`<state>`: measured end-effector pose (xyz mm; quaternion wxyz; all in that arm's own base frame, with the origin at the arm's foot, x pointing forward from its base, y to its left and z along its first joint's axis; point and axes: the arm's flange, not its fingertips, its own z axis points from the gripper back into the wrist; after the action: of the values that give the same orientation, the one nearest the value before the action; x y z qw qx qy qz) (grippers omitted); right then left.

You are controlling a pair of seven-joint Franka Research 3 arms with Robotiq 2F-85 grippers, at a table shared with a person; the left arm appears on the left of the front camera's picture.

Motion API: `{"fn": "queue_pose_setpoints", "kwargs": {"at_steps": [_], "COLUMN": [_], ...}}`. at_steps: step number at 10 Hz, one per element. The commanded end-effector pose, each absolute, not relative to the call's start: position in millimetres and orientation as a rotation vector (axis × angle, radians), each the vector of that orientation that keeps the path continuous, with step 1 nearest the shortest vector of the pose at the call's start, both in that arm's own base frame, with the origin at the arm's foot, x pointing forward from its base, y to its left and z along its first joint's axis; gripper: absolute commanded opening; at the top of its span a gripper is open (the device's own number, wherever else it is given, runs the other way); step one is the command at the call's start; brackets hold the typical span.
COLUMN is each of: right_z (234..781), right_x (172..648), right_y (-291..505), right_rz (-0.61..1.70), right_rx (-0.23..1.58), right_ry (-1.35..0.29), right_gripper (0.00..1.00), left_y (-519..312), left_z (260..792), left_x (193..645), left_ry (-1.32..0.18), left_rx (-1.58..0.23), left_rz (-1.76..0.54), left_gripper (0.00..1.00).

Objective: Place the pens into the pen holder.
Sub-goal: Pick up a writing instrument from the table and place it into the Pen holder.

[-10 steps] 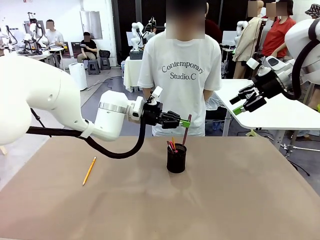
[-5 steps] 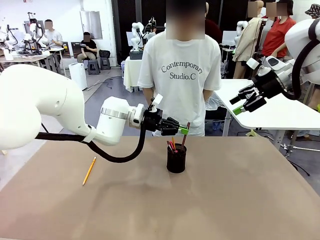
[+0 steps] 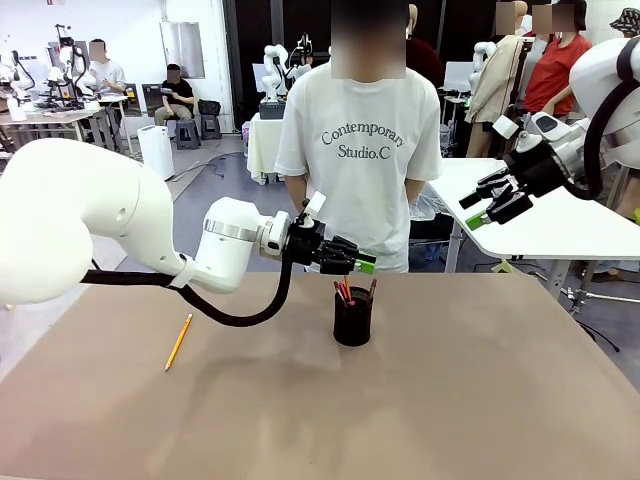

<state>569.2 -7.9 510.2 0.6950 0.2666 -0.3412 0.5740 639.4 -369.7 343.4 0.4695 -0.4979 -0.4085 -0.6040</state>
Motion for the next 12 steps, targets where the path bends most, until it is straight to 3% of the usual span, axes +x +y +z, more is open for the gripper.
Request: {"fn": "queue_pose_setpoints", "kwargs": {"at_steps": [1, 12], "right_z": [512.6, 512.6], "right_x": [569.2, 569.2], "right_y": [-7.9, -7.9], "right_rz": [1.283, 1.283], "right_rx": [0.592, 0.592], "right_ry": [-0.765, -0.765], "right_gripper": [1.0, 1.0], "left_y": [-366.1, -354.0], "left_z": [347.3, 355.7], "left_x": [638.2, 636.2], "left_ry": [-1.027, -0.978], "left_rx": [-1.205, -1.224], "left_rz": [-1.497, -1.483], "left_gripper": [1.0, 1.0]}}
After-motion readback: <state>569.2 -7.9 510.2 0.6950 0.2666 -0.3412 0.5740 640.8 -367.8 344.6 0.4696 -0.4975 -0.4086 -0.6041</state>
